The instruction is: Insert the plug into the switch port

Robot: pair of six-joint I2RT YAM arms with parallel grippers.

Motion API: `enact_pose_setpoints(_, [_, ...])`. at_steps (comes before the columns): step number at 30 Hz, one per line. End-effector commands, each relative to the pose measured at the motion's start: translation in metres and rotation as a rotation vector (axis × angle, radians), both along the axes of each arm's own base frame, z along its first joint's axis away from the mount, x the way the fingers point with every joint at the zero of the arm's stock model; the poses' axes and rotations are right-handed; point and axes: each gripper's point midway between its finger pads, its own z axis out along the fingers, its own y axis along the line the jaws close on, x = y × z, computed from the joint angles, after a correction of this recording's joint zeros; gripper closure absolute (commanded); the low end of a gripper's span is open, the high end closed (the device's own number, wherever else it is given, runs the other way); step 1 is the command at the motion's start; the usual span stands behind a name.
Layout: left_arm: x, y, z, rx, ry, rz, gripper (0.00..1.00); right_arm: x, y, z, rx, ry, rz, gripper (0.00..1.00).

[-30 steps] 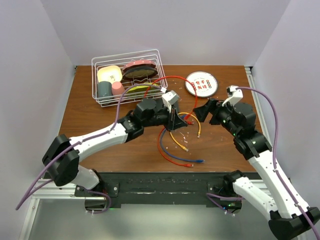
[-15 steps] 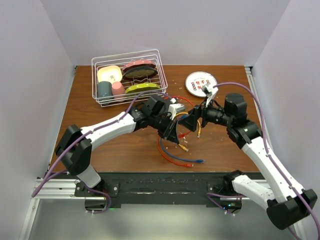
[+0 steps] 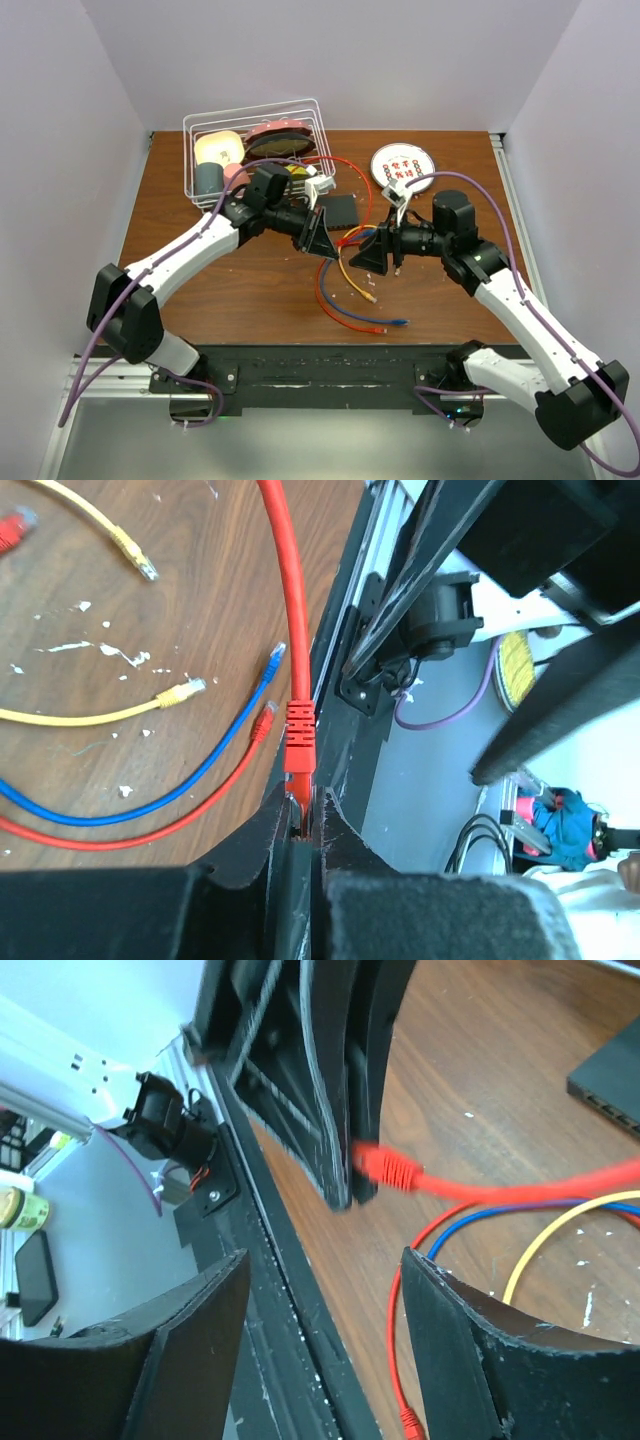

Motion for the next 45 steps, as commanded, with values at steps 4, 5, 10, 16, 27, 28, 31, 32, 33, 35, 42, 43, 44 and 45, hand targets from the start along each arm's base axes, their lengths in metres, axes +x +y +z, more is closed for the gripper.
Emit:
enact_pose_setpoints(4, [-0.018,0.004,0.032,-0.106,-0.017,-0.079,1.00,-0.007,0.008,0.001,0.026,0.022,0.059,0.36])
enact_pose_setpoints(5, [-0.018,0.004,0.030,-0.101,-0.002,-0.083,1.00,-0.007,0.008,0.002,0.024,0.017,0.062,0.36])
enact_pose_setpoints(10, [-0.014,0.008,0.014,-0.016,0.016,-0.061,1.00,-0.004,0.006,0.021,0.018,-0.040,0.043,0.30])
enact_pose_setpoints(16, [-0.018,0.009,-0.001,0.017,0.067,-0.096,1.00,0.004,0.005,0.028,-0.003,-0.105,0.005,0.19])
enact_pose_setpoints(27, [-0.025,0.008,0.006,-0.014,0.071,-0.145,1.00,0.002,0.028,-0.008,-0.092,-0.054,0.057,0.15])
enact_pose_setpoints(28, [-0.025,0.008,0.008,-0.019,0.068,-0.149,1.00,-0.005,0.036,-0.011,-0.106,-0.059,0.087,0.15])
enact_pose_setpoints(31, [-0.024,0.008,0.011,-0.023,0.054,-0.153,1.00,-0.007,0.043,-0.028,-0.175,-0.034,0.095,0.18])
enact_pose_setpoints(32, [-0.023,0.008,0.012,-0.022,0.047,-0.151,1.00,-0.008,0.044,-0.032,-0.188,-0.024,0.097,0.20])
enact_pose_setpoints(33, [-0.024,0.009,0.012,-0.015,0.044,-0.152,1.00,-0.008,0.045,-0.036,-0.196,-0.012,0.099,0.30])
enact_pose_setpoints(35, [-0.022,0.010,0.016,-0.018,0.020,-0.156,1.00,-0.010,0.047,-0.037,-0.192,-0.004,0.112,0.40])
enact_pose_setpoints(42, [-0.023,0.020,0.013,0.041,-0.002,-0.166,1.00,-0.019,0.047,-0.033,-0.177,-0.007,0.149,0.54])
enact_pose_setpoints(43, [-0.022,0.021,0.013,0.045,-0.006,-0.166,1.00,-0.020,0.047,-0.033,-0.177,-0.009,0.152,0.53])
enact_pose_setpoints(44, [-0.022,0.022,0.012,0.051,-0.014,-0.168,1.00,-0.021,0.047,-0.033,-0.177,-0.006,0.154,0.53])
enact_pose_setpoints(45, [-0.022,0.022,0.013,0.054,-0.015,-0.167,1.00,-0.022,0.047,-0.034,-0.179,-0.007,0.156,0.53])
